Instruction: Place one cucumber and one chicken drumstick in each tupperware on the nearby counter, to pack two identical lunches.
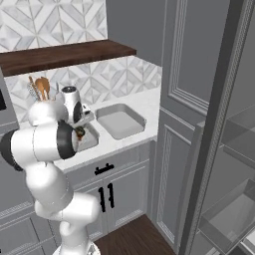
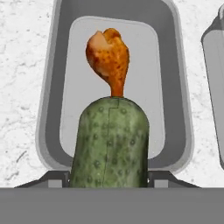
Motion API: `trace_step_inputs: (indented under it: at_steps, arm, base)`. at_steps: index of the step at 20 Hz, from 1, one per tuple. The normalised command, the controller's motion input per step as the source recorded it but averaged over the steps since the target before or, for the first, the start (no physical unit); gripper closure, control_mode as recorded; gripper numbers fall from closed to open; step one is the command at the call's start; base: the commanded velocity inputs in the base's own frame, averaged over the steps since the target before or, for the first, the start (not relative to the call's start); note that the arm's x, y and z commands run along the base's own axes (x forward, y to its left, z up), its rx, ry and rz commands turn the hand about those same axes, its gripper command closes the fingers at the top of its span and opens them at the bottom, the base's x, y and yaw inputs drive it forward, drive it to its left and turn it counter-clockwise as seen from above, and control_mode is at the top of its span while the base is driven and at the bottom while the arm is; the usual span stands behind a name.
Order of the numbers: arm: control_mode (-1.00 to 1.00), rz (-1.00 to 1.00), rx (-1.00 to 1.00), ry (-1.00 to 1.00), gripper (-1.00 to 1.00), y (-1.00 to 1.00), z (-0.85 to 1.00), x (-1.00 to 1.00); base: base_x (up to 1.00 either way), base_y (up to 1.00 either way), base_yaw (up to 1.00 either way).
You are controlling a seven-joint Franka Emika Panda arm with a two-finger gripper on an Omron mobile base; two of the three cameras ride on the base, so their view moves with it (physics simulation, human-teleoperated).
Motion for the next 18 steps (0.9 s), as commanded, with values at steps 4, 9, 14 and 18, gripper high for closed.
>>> trace_step_inputs:
  at_steps: [4, 9, 14, 18]
  arm:
    - [-1.0, 0.02, -0.06, 0.0, 1.0, 0.1, -0.05, 0.56]
    - [-1.0, 0.02, -0.03, 0.0, 1.0, 0.07, -0.25, 0.92]
    - [-1.0, 0.1, 0.0, -0.01, 1.0, 0.3, -0.4, 0.47]
    - [-1.0, 0.09, 0.0, 0.0, 1.0, 0.12, -0.21, -0.01]
  base:
    - [0.0, 0.0, 0.0]
    - [0.0, 0.0, 0.0]
    - [0.0, 0.0, 0.0]
    - [0.0, 0.0, 0.0]
